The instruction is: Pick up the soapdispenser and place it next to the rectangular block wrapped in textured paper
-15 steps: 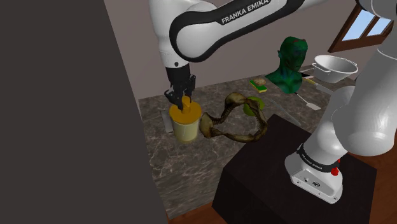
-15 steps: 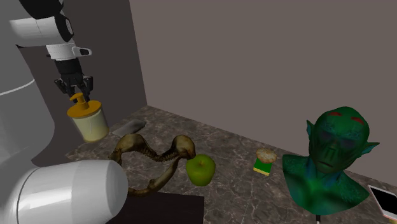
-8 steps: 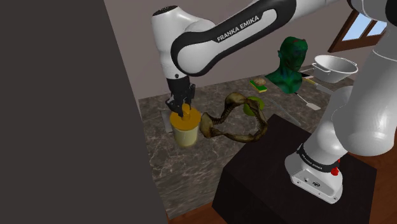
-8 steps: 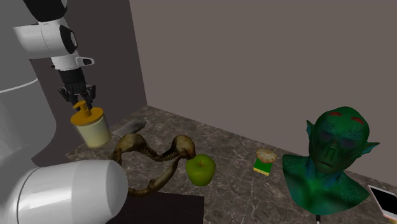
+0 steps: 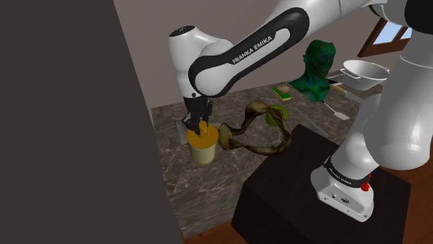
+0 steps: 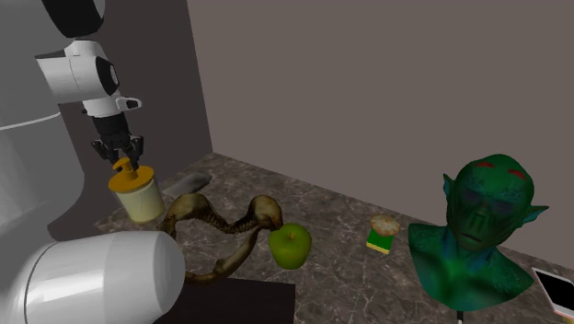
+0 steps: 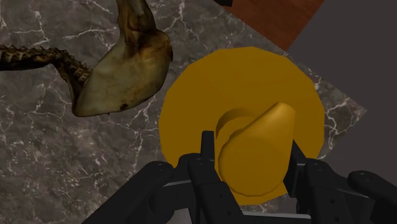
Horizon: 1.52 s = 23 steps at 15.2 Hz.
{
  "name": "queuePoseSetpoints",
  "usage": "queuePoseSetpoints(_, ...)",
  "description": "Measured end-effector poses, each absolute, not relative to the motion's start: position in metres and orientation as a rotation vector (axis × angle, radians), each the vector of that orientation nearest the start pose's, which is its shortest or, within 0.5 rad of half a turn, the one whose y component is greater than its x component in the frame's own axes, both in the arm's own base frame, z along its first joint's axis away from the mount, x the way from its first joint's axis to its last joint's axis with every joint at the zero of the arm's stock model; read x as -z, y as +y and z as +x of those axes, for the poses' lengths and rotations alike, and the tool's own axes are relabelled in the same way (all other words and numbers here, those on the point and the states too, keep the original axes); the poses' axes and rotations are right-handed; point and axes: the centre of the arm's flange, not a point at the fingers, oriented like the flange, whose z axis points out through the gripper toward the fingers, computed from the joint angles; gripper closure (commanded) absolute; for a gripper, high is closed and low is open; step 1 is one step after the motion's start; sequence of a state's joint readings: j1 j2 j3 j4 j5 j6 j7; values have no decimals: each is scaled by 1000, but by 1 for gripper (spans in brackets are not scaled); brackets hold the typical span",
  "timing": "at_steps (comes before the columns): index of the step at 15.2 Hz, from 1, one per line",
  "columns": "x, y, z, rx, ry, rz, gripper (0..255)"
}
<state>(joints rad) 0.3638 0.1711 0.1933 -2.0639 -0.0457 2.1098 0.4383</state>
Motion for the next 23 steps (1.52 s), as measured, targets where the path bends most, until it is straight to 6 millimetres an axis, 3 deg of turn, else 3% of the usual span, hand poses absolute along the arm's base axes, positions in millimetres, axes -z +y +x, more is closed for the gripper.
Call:
queuePoseSetpoints(10,-292,295,477,-167,-230,-3191,255)
queuePoseSetpoints(16,-288,294,478,-167,-230,-3191,255)
queuePoseSetpoints(17,-288,294,478,-167,-230,-3191,0)
queuePoseSetpoints(23,-288,295,478,-165,-230,-3191,0)
